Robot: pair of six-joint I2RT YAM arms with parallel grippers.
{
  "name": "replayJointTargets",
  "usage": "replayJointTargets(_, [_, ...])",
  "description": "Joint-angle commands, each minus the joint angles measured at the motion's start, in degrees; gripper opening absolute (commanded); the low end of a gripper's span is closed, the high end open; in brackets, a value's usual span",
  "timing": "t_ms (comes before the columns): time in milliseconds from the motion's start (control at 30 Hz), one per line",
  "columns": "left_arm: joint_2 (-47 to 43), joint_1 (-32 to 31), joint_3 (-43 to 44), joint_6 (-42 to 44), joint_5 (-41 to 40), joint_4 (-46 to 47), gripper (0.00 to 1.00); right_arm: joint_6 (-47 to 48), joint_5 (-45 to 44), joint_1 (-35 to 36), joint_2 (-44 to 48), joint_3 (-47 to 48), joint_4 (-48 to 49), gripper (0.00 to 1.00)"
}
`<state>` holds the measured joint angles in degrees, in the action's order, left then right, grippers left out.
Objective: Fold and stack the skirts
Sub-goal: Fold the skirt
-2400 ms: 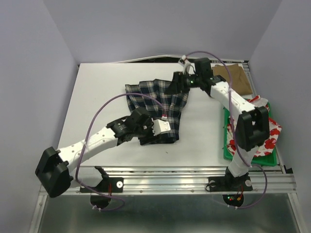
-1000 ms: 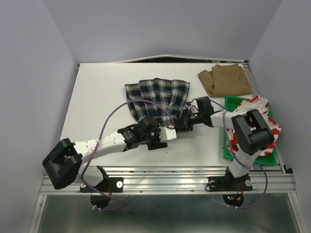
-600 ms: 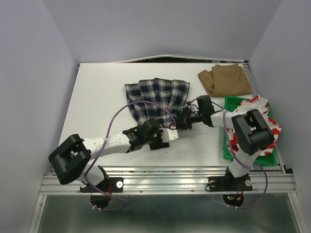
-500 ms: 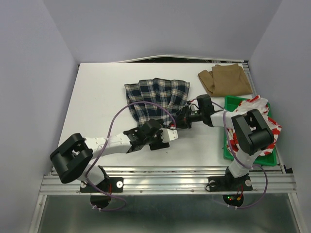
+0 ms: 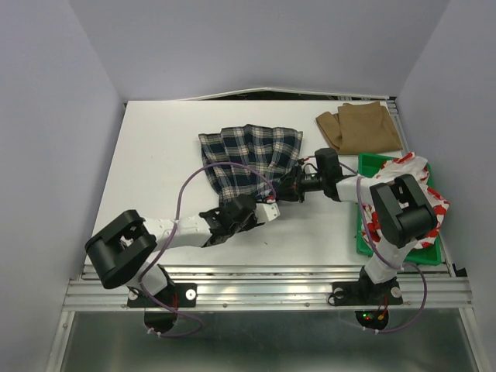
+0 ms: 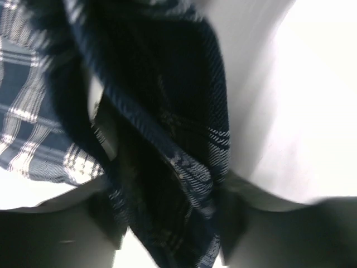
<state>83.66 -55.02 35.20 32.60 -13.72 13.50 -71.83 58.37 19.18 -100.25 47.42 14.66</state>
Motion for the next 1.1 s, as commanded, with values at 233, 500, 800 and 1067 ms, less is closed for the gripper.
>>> replayJointTargets(233, [-5.52,-0.61,6.19,-1.57,2.9,-13.84,0.07,30.58,-3.7,-1.77,1.28,17.5,-24.38,0.69])
replayJointTargets(500, [-3.41,-2.37,10.4,-5.08,9.4,-28.07,0.0,51.35,-6.51,-6.44,-8.01,46.6,-44.45,0.8])
replayJointTargets(800, [-1.31,-2.81,25.08,-9.04,21.6,-46.53,0.0,46.8,2.36,1.9,-25.52,59.72,-33.83,0.71])
replayJointTargets(1067, [-0.51,-2.81,34.22,-6.41,24.61,-56.9,0.0,50.12,6.05,10.7,-29.92,49.19,-24.77,0.62])
